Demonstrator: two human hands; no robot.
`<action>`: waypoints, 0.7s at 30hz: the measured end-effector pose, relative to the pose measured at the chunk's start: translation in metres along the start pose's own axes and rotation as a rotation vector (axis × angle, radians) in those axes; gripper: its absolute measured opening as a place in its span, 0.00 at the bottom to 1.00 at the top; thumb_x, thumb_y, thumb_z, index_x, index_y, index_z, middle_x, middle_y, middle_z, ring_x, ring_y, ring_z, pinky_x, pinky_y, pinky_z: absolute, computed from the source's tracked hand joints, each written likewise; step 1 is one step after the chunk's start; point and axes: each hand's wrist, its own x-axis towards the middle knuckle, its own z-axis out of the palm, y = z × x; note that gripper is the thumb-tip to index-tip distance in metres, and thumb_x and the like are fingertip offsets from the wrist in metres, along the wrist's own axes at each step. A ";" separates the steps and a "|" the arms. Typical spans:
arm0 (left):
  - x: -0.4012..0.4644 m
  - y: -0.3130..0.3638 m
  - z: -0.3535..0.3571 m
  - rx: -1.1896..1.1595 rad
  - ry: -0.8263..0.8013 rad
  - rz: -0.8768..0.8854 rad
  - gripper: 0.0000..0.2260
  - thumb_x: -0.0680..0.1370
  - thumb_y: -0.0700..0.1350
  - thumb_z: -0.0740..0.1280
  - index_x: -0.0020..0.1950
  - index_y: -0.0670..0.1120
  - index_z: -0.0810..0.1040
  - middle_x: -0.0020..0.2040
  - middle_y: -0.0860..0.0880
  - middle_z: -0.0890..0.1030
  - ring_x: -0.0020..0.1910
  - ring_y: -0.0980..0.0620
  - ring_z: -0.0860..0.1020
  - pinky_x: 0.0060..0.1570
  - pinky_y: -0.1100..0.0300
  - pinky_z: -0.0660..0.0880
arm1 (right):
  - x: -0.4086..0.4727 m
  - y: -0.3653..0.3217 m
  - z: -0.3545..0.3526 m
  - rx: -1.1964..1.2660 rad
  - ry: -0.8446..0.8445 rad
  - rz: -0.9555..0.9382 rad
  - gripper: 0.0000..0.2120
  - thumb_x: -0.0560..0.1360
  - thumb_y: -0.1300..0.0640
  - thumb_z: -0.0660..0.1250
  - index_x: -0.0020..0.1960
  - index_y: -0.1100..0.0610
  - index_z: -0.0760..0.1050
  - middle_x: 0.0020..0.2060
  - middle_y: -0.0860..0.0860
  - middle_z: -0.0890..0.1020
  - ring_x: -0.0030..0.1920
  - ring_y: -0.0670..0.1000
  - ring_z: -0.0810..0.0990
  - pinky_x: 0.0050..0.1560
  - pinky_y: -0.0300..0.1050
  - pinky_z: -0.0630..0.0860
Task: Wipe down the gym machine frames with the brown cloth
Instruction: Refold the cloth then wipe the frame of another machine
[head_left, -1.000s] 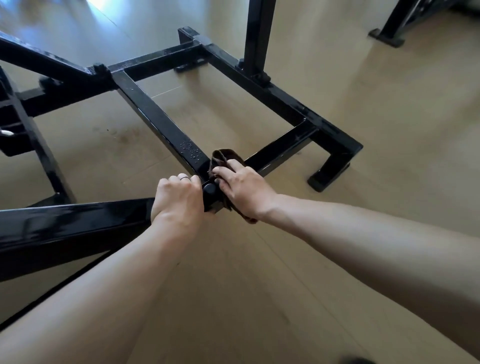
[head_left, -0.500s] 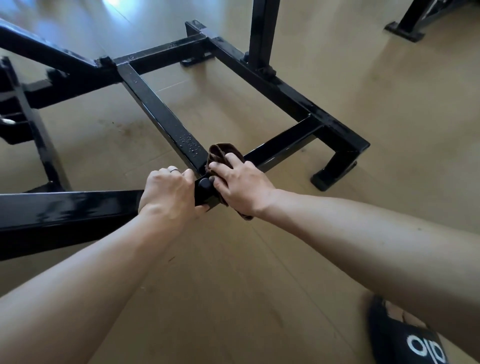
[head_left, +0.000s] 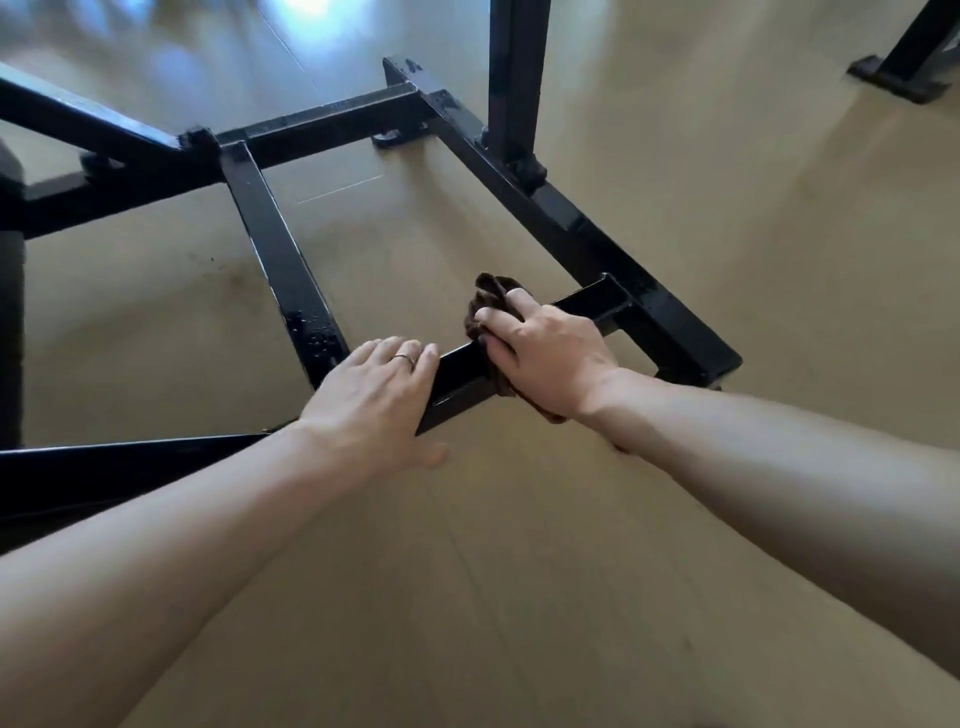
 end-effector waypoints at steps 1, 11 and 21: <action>0.011 0.010 0.002 -0.062 -0.023 -0.022 0.46 0.74 0.71 0.65 0.79 0.42 0.55 0.75 0.46 0.67 0.75 0.47 0.65 0.75 0.55 0.59 | 0.000 0.024 -0.005 -0.014 0.026 0.028 0.20 0.85 0.43 0.52 0.71 0.46 0.72 0.66 0.54 0.75 0.52 0.62 0.81 0.42 0.51 0.73; 0.062 0.044 0.019 -0.106 0.072 -0.371 0.23 0.75 0.61 0.70 0.49 0.50 0.59 0.46 0.53 0.70 0.42 0.47 0.76 0.34 0.56 0.63 | -0.003 0.053 -0.006 0.070 0.186 0.194 0.18 0.86 0.46 0.54 0.68 0.51 0.76 0.62 0.56 0.76 0.50 0.60 0.81 0.42 0.51 0.77; 0.066 0.042 0.011 -0.169 0.050 -0.427 0.23 0.70 0.68 0.67 0.52 0.53 0.67 0.49 0.56 0.78 0.50 0.51 0.81 0.39 0.56 0.69 | -0.002 0.016 0.006 0.162 0.119 -0.090 0.17 0.84 0.46 0.58 0.67 0.49 0.78 0.62 0.53 0.79 0.49 0.59 0.81 0.42 0.51 0.74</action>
